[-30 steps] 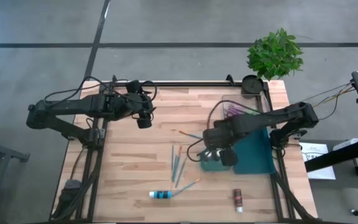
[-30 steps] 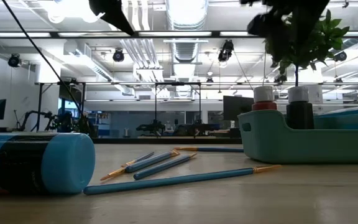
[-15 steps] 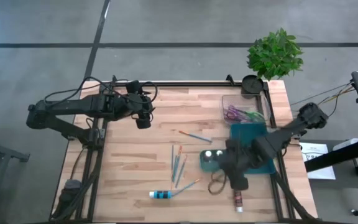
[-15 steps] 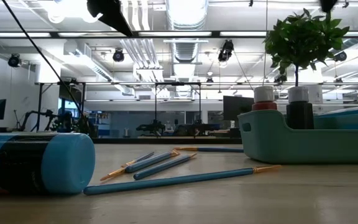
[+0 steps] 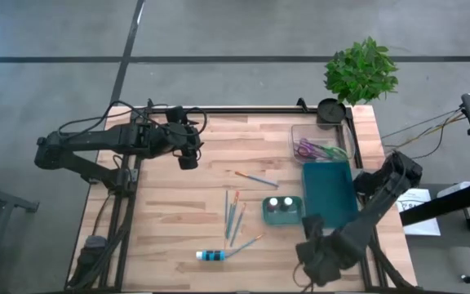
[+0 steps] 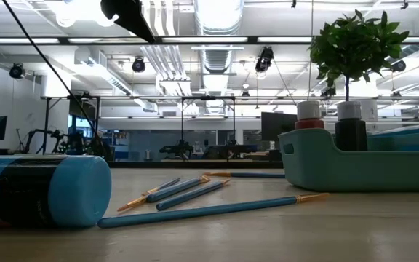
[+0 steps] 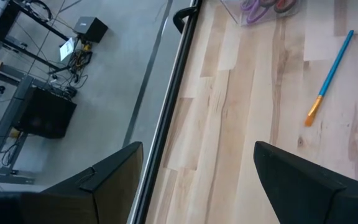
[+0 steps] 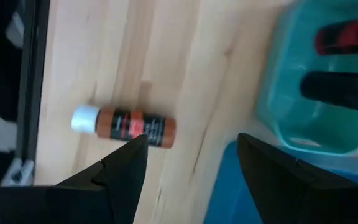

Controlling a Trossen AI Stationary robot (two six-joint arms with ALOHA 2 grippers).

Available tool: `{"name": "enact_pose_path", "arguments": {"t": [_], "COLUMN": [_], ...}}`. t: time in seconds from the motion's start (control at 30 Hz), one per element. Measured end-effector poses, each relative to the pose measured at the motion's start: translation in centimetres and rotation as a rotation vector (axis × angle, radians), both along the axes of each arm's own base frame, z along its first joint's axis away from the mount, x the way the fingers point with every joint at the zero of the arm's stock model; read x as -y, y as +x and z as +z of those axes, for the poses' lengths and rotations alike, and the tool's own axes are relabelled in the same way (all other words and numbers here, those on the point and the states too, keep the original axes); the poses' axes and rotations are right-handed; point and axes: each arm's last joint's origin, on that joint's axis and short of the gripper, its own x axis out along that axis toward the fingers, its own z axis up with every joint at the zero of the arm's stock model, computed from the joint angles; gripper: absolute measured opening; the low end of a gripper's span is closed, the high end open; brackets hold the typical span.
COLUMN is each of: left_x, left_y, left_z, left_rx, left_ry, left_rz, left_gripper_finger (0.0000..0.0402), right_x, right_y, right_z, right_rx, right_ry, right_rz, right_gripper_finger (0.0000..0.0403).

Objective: Pick & Place Paint Supplies
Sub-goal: Put the brown paint bottle into the green bin

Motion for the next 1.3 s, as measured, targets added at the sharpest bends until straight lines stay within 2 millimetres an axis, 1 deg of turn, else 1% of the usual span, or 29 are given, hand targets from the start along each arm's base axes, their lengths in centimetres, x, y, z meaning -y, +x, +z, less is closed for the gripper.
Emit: {"name": "enact_pose_path", "arguments": {"t": [0.27,0.43,0.7,0.93,1.17,1.3], "left_x": [0.1,0.2,0.2,0.3,0.3,0.3], "left_y": [0.0,-0.2,-0.4,-0.4,-0.4,-0.4], "left_z": [-0.1,-0.2,-0.5,-0.5,-0.5,-0.6], "left_rx": [0.0,-0.016,-0.043,-0.045,-0.035,-0.035], "left_ry": [-0.015,-0.04,-0.058,-0.065,-0.083,-0.087], "left_rz": [-0.002,-0.011,0.005,-0.002,0.003,0.0], "left_gripper_finger": [0.0313,0.0313,0.0313,0.0313,0.0313,0.0313], "right_x": [-2.7,-3.3,-4.1,-4.3,-4.8,-4.8], "right_y": [-1.0,-0.7,-0.5,-0.5,0.1,0.1], "right_z": [-3.1,-4.7,-7.4,-8.0,-8.0,-8.1], "right_rx": [-0.111,-0.167,-0.245,-0.253,-0.15,-0.146], "right_ry": [-0.064,-0.079,-0.138,-0.146,-0.133,-0.14], "right_rz": [0.298,0.366,0.523,0.588,0.59,0.576], "right_gripper_finger": [0.0244,0.0244,0.0244,0.0244,0.0244,0.0244]}}
